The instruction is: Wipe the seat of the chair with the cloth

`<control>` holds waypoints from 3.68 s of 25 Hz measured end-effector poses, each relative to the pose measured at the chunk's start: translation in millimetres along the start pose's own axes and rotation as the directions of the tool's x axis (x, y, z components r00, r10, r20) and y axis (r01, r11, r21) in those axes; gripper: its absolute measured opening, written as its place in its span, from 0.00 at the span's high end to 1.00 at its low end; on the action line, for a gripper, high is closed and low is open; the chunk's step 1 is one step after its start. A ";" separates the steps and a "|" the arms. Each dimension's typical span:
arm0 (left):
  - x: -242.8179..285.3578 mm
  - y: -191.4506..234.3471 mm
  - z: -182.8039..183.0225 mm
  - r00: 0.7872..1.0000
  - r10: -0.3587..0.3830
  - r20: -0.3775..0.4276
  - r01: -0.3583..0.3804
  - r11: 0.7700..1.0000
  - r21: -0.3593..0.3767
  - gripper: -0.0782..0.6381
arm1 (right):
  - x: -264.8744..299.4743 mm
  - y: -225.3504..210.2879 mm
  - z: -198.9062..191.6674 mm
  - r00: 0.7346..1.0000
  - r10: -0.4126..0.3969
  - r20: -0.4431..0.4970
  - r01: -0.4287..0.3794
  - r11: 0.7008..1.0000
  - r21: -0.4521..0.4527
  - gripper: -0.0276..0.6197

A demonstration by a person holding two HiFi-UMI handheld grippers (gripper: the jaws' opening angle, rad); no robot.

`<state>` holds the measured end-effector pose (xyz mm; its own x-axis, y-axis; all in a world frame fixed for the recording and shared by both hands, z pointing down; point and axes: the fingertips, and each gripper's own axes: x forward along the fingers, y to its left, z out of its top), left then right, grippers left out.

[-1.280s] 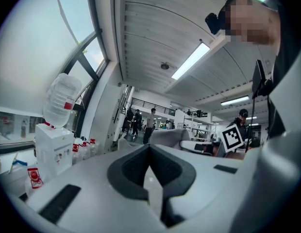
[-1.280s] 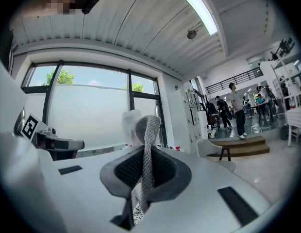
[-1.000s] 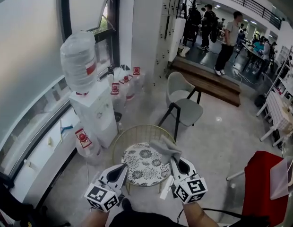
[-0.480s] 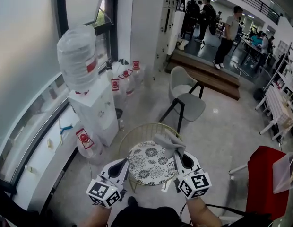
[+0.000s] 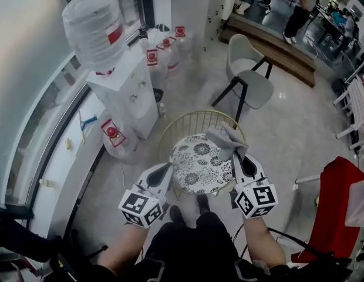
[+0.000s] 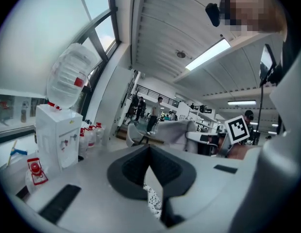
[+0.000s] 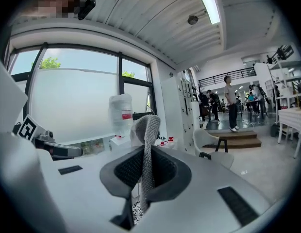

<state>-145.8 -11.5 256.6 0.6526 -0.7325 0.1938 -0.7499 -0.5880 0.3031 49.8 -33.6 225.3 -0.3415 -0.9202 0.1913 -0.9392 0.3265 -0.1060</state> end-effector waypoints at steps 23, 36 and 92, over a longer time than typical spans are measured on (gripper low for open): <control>89.1 51.3 -101.6 0.971 0.161 -0.176 -0.179 0.980 -0.088 0.88 | 148.7 -18.0 -158.7 0.927 0.298 -0.228 -0.286 0.954 0.086 0.92; 118.8 80.3 -165.7 0.939 0.186 -0.289 -0.226 0.968 -0.110 0.88 | 202.5 -6.8 -266.5 0.859 0.342 -0.381 -0.330 0.939 0.097 0.92; 189.0 103.1 -300.0 0.864 0.211 -0.457 -0.315 0.935 -0.165 0.88 | 291.9 -113.7 -466.3 0.788 0.162 -0.594 -0.034 0.975 0.222 0.92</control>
<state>-67.4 -107.6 604.4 0.4553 -0.5998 0.6580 -0.8888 -0.2620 0.3761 40.6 -238.8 748.2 -0.4423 -0.5435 0.7134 -0.8961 0.3012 -0.3260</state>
